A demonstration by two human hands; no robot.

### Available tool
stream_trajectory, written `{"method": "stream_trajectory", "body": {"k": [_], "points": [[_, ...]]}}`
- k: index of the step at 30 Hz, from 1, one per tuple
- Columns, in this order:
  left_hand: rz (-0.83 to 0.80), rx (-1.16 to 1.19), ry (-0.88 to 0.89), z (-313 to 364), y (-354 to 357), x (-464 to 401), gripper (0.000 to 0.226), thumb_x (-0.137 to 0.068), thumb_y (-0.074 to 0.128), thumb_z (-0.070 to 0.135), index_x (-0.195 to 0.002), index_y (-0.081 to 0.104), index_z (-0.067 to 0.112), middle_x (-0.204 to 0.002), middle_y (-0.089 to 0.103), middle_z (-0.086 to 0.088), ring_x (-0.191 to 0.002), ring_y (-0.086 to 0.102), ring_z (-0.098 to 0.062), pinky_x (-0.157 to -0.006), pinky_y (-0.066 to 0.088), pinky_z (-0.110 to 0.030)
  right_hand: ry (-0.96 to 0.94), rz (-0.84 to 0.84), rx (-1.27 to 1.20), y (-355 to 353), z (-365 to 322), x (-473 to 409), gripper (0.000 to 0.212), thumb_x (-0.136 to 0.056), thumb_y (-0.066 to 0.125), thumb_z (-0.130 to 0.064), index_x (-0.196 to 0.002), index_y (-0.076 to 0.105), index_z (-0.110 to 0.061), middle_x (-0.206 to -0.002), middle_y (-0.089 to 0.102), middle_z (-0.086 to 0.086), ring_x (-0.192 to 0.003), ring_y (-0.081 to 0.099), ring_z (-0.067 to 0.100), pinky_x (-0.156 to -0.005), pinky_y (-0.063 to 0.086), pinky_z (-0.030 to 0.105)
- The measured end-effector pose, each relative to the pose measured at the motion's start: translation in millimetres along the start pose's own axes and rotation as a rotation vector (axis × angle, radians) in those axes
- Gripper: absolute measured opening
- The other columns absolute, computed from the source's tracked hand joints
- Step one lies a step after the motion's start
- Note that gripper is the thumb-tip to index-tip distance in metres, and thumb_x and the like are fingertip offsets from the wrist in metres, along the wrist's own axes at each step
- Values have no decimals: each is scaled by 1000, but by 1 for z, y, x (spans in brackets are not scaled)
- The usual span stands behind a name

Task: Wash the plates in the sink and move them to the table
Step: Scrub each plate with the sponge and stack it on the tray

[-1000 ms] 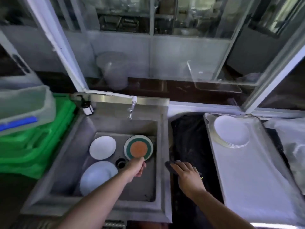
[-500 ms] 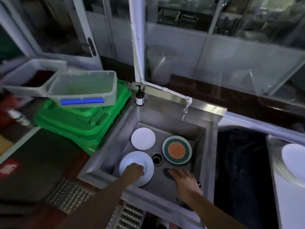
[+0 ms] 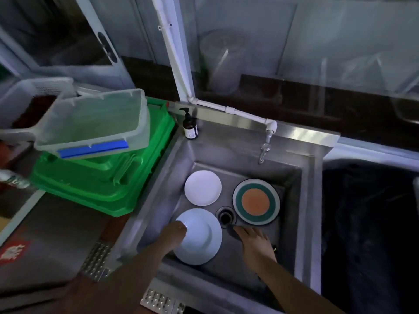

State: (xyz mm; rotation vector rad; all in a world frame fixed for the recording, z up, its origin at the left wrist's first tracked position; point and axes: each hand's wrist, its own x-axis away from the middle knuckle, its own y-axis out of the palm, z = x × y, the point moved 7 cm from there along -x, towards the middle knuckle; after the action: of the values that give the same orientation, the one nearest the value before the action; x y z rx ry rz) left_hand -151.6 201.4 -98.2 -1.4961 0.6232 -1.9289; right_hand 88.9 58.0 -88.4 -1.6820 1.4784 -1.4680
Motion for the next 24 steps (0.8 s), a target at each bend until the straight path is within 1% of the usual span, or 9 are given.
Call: {"method": "stream_trajectory", "body": {"k": [5,8,11,12,14,16,18,21,24], "points": [[28,37,-5,0,-10,-77,30,-105,41,3,-125,62,1,-132,62,-13,-123,59,-26,-101,49,-34,97,56,-16,20,5,-54,66,-78,66,-9,-140,56,-32,-134,60,-7,-117,58,27,-95,50,44],[-19,163,7,-3,-4,-132,26,-104,52,11,-125,64,1,-132,64,-13,-123,61,-23,-103,48,-31,154,77,-39,41,3,-85,68,-67,76,-10,-131,62,-30,-123,64,-6,-107,63,28,-84,54,44],[-253,115,16,-10,20,-190,30,-58,98,14,-75,76,3,-81,74,-11,-75,74,-14,-64,58,-20,186,78,-19,62,-3,-121,70,-54,85,-9,-120,67,-27,-111,67,-4,-93,67,28,-70,56,42],[-200,145,-19,-13,19,-209,30,-58,98,16,-75,76,5,-80,74,-10,-72,73,-14,-62,58,-22,199,81,-16,70,-5,-131,72,-50,87,-8,-118,68,-27,-108,67,-3,-90,67,28,-68,56,42],[-176,326,-137,-20,26,-233,23,-95,67,16,-115,73,4,-117,72,-14,-98,69,-19,-83,55,-26,228,83,-12,85,-10,-149,72,-50,87,-8,-117,68,-26,-107,68,-3,-91,67,28,-67,56,43],[-86,392,-222,-33,29,-267,34,-103,54,19,-130,66,2,-132,66,-17,-112,66,-29,-94,55,-34,269,92,-30,105,-11,-160,67,-57,85,-8,-120,68,-25,-111,68,-2,-94,65,29,-71,56,43],[-89,490,-214,-31,40,-291,32,-100,58,21,-125,68,4,-125,68,-15,-120,64,-35,-94,54,-38,287,111,-54,123,-13,-165,65,-60,81,-5,-122,68,-22,-114,67,0,-98,65,31,-76,57,45],[-86,636,-250,-24,56,-311,30,-97,52,12,-118,65,-5,-110,66,-18,-103,63,-33,-77,41,-31,297,133,-62,144,-14,-167,65,-62,79,-4,-124,67,-20,-118,66,2,-102,64,32,-78,56,46],[-52,892,-398,-29,72,-326,35,-84,57,17,-116,68,4,-115,70,-11,-99,66,-32,-81,54,-40,310,148,-71,157,-11,-165,64,-64,79,-6,-125,66,-20,-120,65,1,-105,63,30,-81,56,45]]}}
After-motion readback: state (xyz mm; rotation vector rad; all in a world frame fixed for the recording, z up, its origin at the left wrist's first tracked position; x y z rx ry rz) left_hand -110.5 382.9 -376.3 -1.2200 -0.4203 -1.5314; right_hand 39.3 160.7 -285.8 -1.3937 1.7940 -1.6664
